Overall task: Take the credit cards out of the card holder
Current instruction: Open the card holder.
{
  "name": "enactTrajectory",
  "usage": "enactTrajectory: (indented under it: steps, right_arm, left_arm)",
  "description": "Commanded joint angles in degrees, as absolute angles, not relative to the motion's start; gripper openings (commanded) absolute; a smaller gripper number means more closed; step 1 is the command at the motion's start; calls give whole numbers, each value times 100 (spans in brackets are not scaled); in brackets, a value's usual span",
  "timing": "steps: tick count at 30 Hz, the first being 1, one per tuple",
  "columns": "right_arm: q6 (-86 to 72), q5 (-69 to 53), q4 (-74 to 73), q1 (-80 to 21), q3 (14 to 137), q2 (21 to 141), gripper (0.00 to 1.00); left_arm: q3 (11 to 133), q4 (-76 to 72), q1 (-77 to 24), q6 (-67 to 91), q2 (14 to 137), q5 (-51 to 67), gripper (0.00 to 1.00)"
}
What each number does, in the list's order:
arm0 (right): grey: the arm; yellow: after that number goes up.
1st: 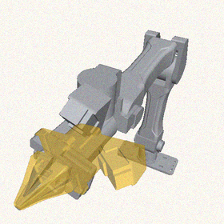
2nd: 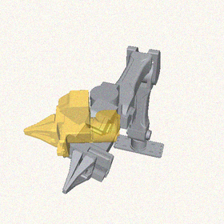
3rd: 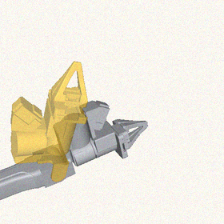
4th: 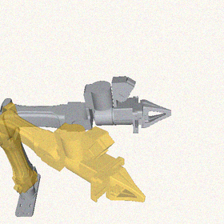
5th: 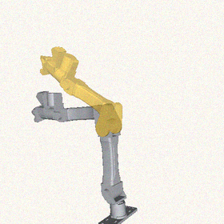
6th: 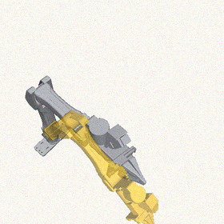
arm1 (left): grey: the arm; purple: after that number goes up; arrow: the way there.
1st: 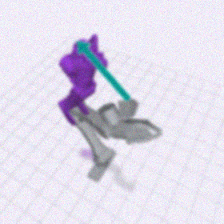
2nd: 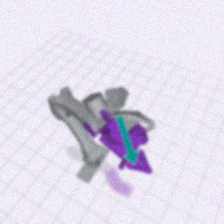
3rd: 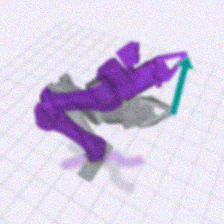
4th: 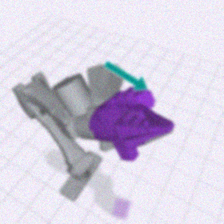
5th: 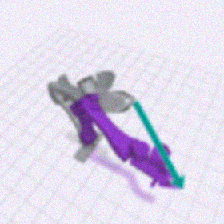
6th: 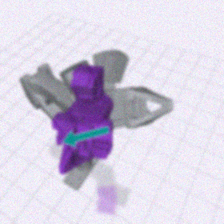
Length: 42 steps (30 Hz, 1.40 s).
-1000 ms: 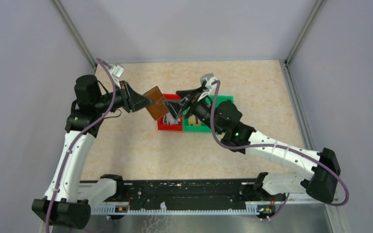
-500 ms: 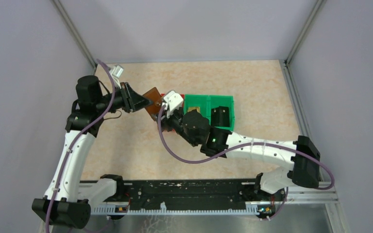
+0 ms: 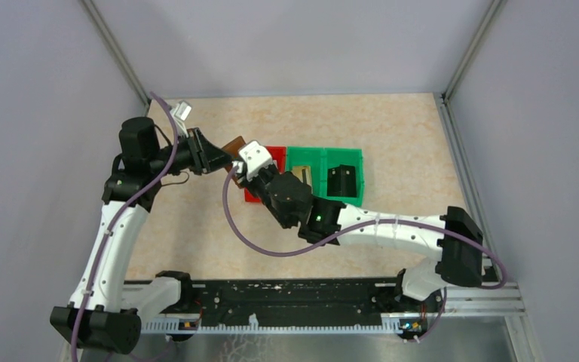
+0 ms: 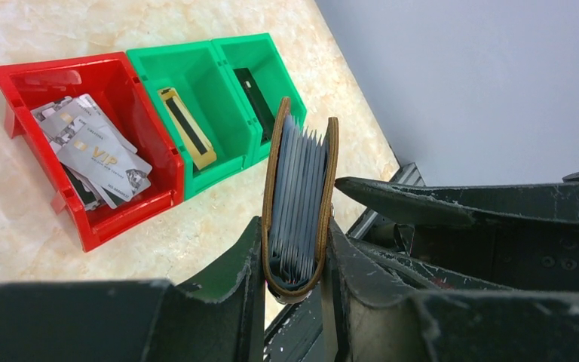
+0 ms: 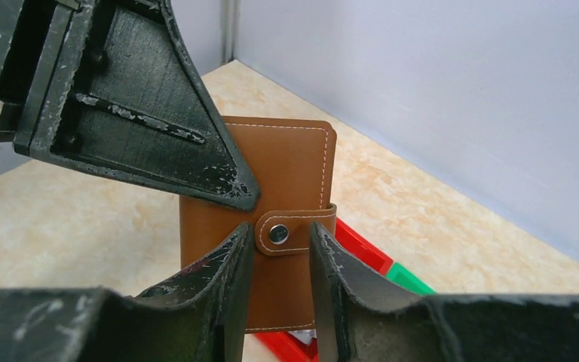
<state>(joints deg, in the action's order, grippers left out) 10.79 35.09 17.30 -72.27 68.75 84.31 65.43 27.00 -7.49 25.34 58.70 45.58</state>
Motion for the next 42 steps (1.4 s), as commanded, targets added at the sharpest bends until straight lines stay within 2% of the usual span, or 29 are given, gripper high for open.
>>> enactTrajectory:
  steps: [1, 7, 9, 14, 21, 31, 34, 38, 42]
  right_arm:
    - [1840, 4037, 2125, -7396, 7099, 8634, 33]
    - [2829, 4614, 2628, -7629, 7014, 8942, 32]
    - [3180, 4939, 2949, -7651, 6989, 9077, 26]
    - [4324, 5489, 4078, -7664, 6902, 9341, 0]
    - [5780, 5628, 5715, -7678, 6715, 9611, 0]
    - [5927, 5706, 6304, -7566, 6610, 9505, 0]
    - [5613, 5740, 6037, -7443, 6622, 9317, 0]
    - [4537, 5571, 4976, -7259, 6654, 8869, 0]
    - [2227, 4413, 2592, -6835, 6788, 8117, 0]
  left_arm:
    - [6677, 2608, -765, 2733, 5826, 4793, 0]
    - [6689, 2637, -769, 2721, 5825, 4807, 0]
    - [6705, 2649, -765, 2717, 5826, 4807, 0]
    - [6730, 2723, -765, 2698, 5851, 4857, 0]
    - [6802, 2837, -767, 2646, 5875, 4865, 0]
    - [6817, 2890, -765, 2568, 5906, 5080, 0]
    - [6827, 2924, -765, 2541, 5891, 5113, 0]
    - [6827, 2935, -765, 2476, 5867, 5137, 0]
    - [6860, 2957, -765, 2288, 5830, 5126, 0]
